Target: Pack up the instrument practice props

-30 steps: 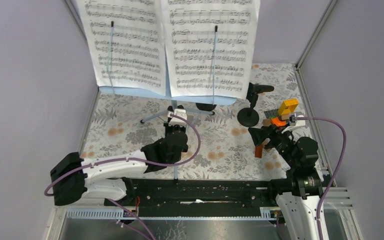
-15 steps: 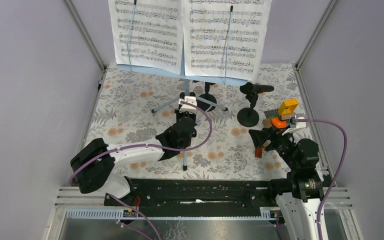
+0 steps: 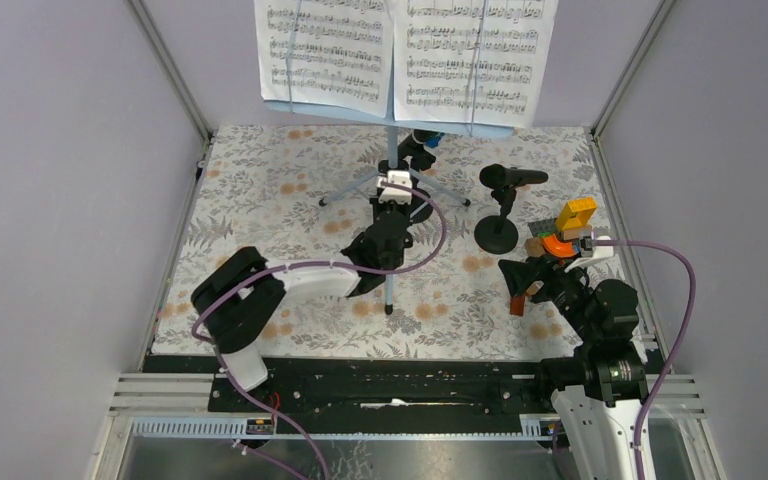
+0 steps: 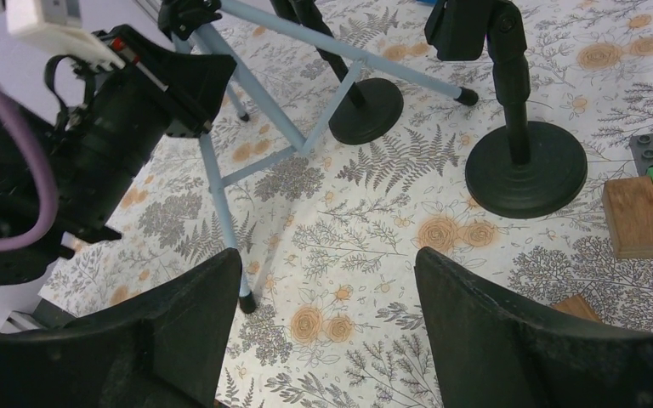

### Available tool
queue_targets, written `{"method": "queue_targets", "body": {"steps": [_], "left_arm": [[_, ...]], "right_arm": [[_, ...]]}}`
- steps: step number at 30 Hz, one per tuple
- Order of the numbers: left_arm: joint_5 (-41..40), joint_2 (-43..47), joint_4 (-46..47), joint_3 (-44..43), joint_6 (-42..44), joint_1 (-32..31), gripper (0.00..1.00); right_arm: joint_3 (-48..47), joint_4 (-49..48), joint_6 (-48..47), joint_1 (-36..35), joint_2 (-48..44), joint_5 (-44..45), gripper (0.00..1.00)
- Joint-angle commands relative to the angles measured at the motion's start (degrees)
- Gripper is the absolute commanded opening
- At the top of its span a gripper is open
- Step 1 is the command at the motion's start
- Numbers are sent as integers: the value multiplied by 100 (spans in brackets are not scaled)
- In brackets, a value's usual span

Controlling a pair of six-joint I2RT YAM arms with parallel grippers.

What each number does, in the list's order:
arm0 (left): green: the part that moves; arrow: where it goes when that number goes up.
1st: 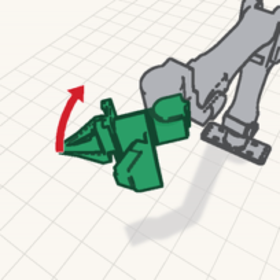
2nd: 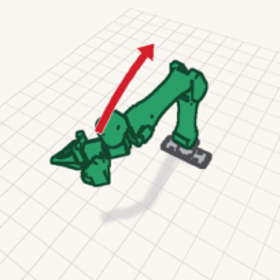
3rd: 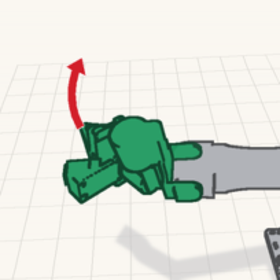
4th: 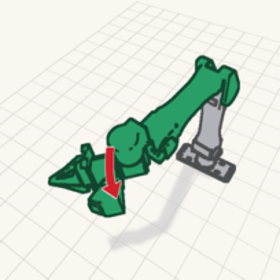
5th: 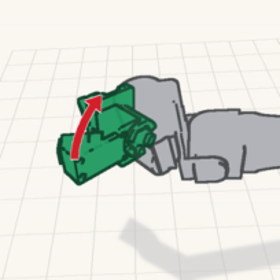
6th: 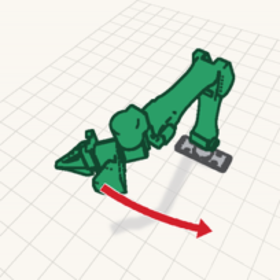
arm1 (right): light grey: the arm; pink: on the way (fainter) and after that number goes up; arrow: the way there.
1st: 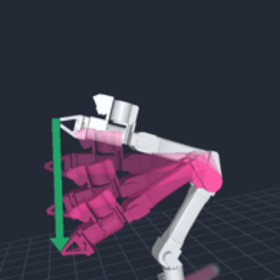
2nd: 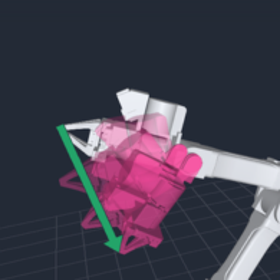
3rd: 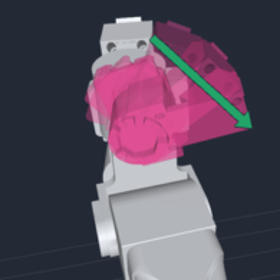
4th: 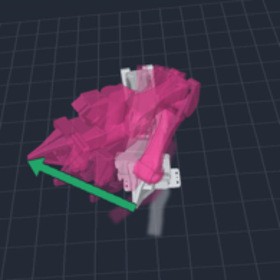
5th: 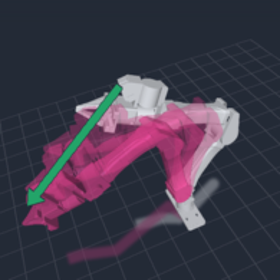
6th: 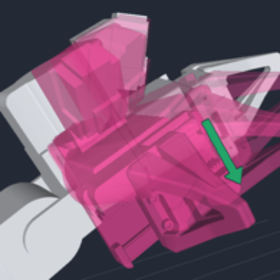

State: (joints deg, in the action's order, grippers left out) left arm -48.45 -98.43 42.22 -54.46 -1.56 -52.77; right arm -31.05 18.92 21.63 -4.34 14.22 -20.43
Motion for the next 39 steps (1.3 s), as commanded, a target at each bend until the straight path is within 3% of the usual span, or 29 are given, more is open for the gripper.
{"method": "queue_targets", "body": {"steps": [1,8,12,16,21,24,31,39], "left_arm": [[396,-820,-637,-482,-96,363,0],[-414,-1633,-709,-1270,-3,470,0],[-258,-1736,-870,-1305,-162,461,1],[221,-1422,-769,-883,-331,463,41],[430,-946,-695,-505,-319,445,77],[391,-552,-712,-301,-228,361,93],[785,1039,-762,781,-580,-36,99],[1806,3083,-2322,1634,-2005,-365,99]], "right_arm": [[-281,-14,-80,4,-42,56,82],[-299,22,-95,3,-56,107,82],[-344,60,-151,5,-48,150,84],[-376,94,-177,11,-6,204,90],[-440,103,-96,5,165,210,94],[-499,102,-80,7,205,220,95],[-789,201,-90,6,222,382,97],[-1331,782,-85,3,431,813,100]]}}
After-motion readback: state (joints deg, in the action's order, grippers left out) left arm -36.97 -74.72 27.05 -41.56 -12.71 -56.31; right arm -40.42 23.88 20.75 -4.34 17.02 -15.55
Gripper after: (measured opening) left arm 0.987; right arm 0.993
